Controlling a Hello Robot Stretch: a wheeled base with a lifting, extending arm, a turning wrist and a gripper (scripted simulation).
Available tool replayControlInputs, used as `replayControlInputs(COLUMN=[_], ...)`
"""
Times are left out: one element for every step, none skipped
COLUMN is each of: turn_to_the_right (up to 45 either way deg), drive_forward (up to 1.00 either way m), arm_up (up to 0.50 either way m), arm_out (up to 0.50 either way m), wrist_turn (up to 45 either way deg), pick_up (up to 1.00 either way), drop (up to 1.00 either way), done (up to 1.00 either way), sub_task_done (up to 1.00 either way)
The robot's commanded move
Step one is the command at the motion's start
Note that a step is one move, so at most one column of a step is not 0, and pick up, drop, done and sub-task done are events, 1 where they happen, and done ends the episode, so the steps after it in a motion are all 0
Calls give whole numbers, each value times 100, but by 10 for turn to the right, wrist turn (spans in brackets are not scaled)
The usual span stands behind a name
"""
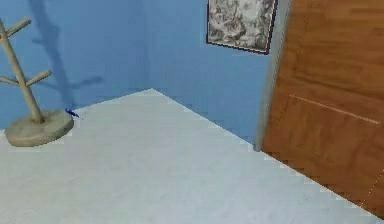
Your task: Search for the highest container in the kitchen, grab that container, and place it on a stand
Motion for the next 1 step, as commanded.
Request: replayControlInputs(turn_to_the_right=[-330], drive_forward=[0], arm_up=[0], arm_out=[0], wrist_turn=[0], pick_up=[0], drop=[0], done=[0], sub_task_done=[0])
